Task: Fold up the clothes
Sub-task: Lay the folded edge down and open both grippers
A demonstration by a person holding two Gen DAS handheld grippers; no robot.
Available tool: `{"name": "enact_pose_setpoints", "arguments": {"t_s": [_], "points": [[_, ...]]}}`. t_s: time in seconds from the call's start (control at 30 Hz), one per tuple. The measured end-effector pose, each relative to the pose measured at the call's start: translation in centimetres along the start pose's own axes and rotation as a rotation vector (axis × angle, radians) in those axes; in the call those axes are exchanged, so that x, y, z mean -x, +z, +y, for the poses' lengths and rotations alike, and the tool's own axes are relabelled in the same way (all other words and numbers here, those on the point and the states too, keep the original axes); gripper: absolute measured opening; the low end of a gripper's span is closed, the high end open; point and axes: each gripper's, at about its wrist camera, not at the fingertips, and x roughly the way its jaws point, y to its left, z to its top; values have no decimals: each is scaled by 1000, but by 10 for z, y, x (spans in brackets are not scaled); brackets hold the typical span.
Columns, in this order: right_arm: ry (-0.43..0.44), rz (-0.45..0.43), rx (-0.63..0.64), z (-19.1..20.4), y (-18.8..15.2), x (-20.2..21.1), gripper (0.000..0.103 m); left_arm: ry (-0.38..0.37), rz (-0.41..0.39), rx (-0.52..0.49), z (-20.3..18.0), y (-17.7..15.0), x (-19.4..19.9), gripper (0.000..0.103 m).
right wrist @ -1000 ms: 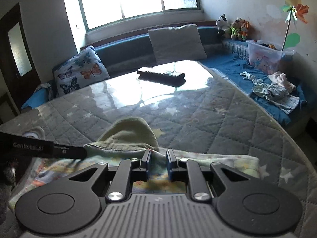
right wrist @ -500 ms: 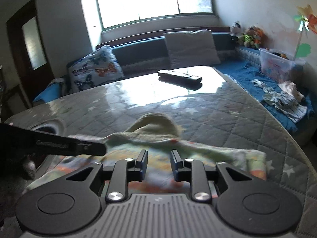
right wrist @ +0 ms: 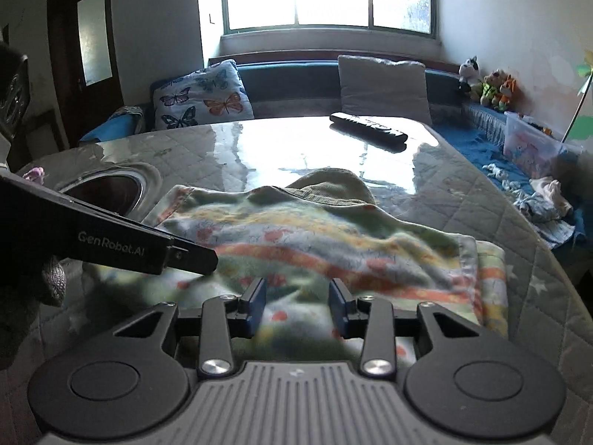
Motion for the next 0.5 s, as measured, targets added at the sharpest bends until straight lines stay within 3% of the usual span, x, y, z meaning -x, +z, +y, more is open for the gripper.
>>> {"name": "enact_pose_setpoints", "arguments": {"t_s": [0.23, 0.3, 0.37, 0.5], "points": [[-11, -24, -6, 4, -10, 11, 39, 11, -33, -15, -3, -11, 10, 34], [-14, -31, -8, 5, -13, 14, 44, 18, -42, -17, -3, -12, 14, 44], [-17, -38, -10, 6, -16, 17, 56, 25, -47, -15, -2, -15, 18, 48], [-31, -51, -14, 8, -21, 23, 57, 31, -51, -10, 2, -23, 22, 48]]}}
